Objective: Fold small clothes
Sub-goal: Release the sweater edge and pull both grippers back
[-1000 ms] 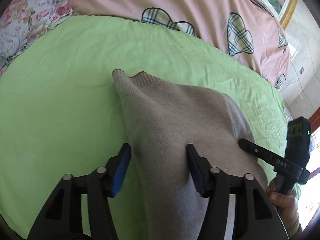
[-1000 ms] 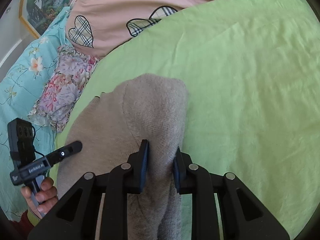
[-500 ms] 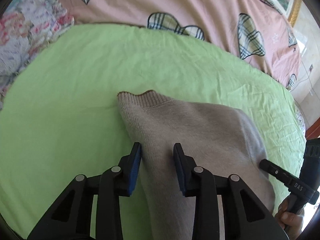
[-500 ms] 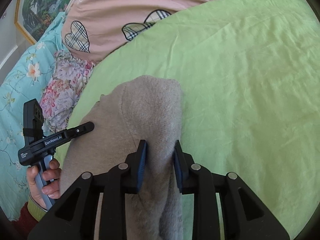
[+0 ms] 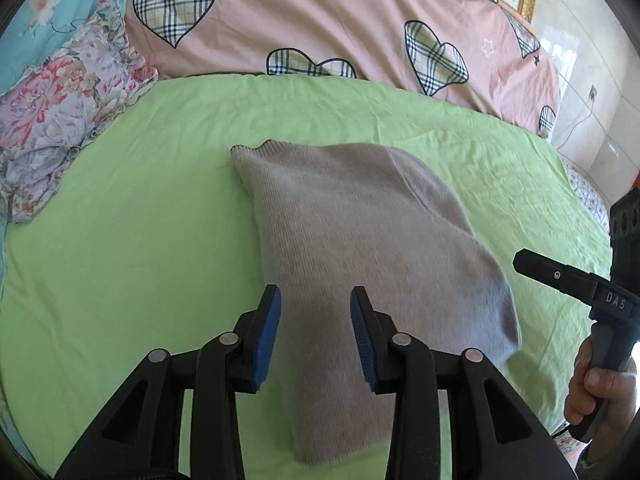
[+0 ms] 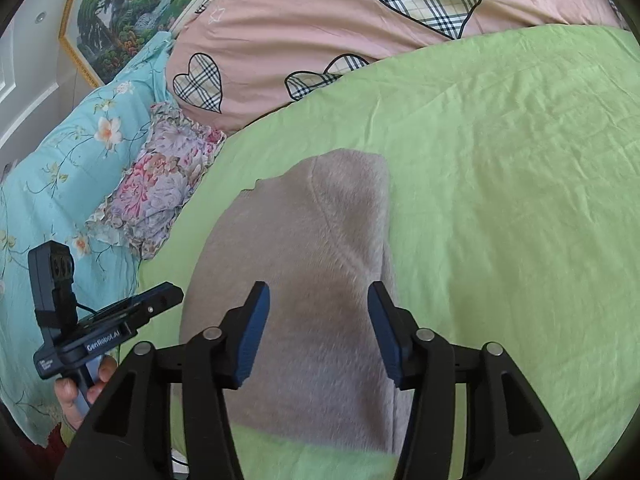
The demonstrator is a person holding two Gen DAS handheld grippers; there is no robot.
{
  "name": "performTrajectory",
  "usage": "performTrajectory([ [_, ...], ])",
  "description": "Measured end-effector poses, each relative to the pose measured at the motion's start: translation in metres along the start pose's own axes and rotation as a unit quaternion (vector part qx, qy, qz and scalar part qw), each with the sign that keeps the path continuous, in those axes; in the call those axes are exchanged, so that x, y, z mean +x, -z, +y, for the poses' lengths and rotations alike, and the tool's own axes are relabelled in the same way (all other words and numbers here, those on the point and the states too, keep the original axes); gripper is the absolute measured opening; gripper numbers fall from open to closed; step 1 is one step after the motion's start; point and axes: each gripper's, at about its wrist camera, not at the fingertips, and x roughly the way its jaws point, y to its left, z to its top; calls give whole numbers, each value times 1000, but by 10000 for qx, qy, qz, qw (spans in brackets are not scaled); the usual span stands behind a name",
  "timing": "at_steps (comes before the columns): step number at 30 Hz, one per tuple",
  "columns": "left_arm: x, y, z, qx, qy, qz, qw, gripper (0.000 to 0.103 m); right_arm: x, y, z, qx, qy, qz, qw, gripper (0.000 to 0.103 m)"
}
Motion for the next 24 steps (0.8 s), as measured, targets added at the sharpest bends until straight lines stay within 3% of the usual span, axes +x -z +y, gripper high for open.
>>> performTrajectory([
  [2, -8, 13, -5, 38, -153, 6, 9999, 62, -4, 10, 5, -73, 29, 58, 10000, 59],
  [4, -14, 25, -7, 51, -254, -11, 9997, 66, -7, 20, 9, -141, 61, 126, 9998, 64],
  [6, -17, 35, -8, 79, -326, 35, 9994, 77, -10, 32, 14, -244, 112, 191, 9995, 68],
  [9, -23, 53, -8, 99, -414, 83, 9991, 82, -18, 50, 21, -455, 292, 249, 9982, 76],
  [15, -31, 79, 0, -45, -425, 188, 9989, 82, -28, 80, 30, -795, 534, 317, 9949, 86],
  [20, -36, 92, -4, 128, -692, 143, 9974, 83, -29, 91, 35, -922, 601, 334, 9934, 90],
  [24, -38, 98, -6, 151, -590, 183, 9980, 83, -27, 98, 42, -1071, 698, 331, 9912, 93],
])
